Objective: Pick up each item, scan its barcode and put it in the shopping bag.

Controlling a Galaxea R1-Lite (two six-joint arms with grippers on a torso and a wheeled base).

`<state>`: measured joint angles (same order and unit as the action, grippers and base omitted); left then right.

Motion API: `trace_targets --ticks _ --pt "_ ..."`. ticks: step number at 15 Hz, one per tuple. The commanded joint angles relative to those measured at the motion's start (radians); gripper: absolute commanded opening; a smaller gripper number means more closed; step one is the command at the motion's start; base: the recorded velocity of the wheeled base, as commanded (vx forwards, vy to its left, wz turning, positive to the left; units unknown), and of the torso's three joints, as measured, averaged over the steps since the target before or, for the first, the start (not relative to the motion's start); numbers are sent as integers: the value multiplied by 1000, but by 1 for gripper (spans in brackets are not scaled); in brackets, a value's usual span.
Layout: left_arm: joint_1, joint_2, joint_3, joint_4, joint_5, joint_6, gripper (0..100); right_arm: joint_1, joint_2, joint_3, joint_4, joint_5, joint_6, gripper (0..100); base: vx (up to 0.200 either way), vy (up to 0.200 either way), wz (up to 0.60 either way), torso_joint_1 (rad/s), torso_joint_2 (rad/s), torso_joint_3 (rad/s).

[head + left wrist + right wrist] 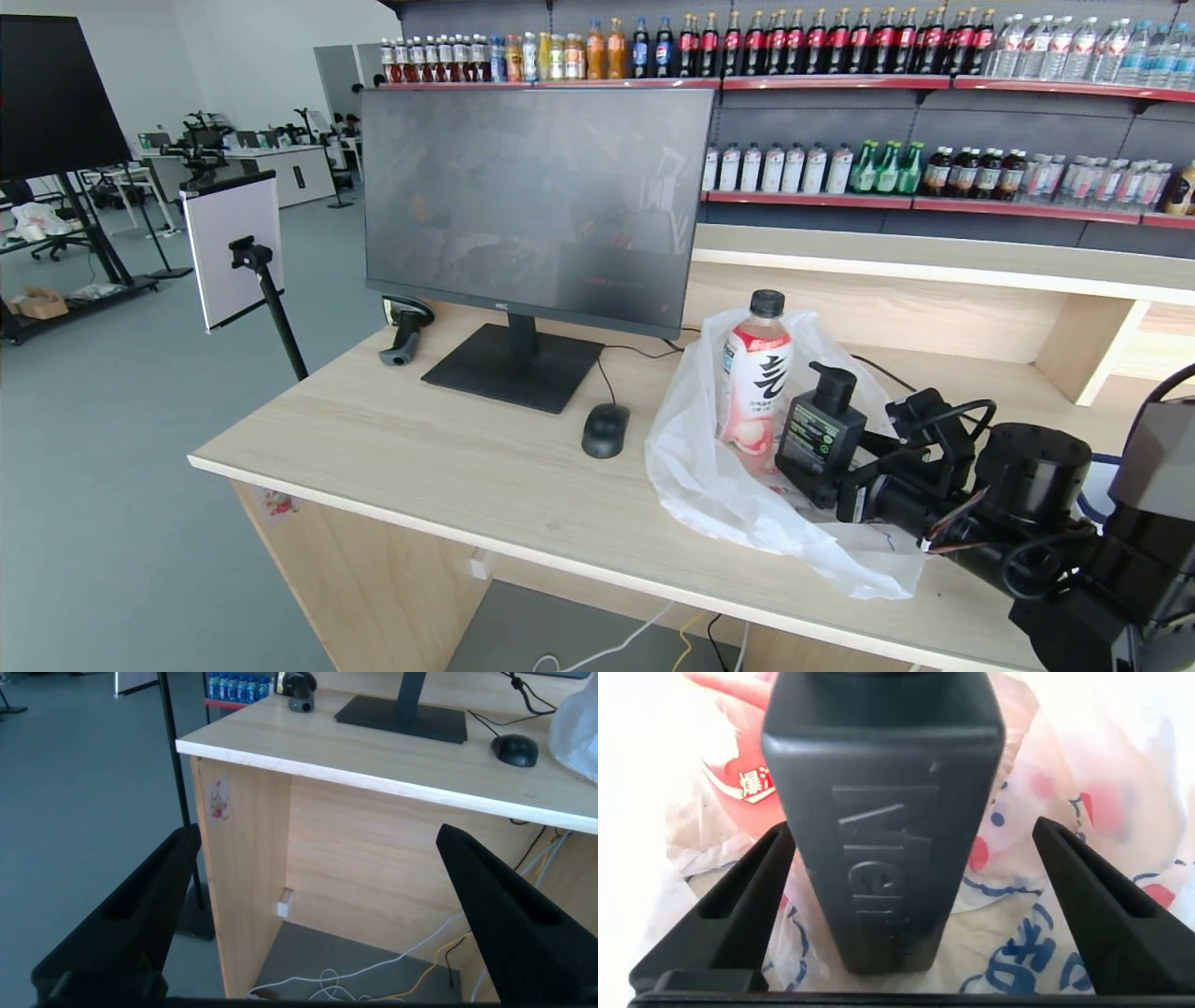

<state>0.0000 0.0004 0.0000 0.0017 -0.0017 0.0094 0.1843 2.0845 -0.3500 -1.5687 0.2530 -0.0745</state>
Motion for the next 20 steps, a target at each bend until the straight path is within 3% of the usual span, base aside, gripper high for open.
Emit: trace_targets --ticks 1,5,12,17,19,20 --pt "0 0 0 0 0 0 100 1 -75 28 -2 0 -1 100 0 0 0 0 0 0" --pt "0 0 0 3 0 1 100 1 -199 97 -2 0 -4 100 0 0 0 0 0 0" --pt "0 0 0 3 0 1 100 7 -560 350 -2 2 -22 100 0 0 0 0 0 0" --pt "0 0 0 4 0 1 100 92 -774 350 21 0 -30 100 0 0 0 0 0 0" --pt "0 0 0 4 0 0 100 109 -880 350 76 -3 38 100 0 0 0 0 0 0" --pt "0 0 0 4 0 0 100 106 -978 350 233 -4 61 100 0 0 0 0 0 0"
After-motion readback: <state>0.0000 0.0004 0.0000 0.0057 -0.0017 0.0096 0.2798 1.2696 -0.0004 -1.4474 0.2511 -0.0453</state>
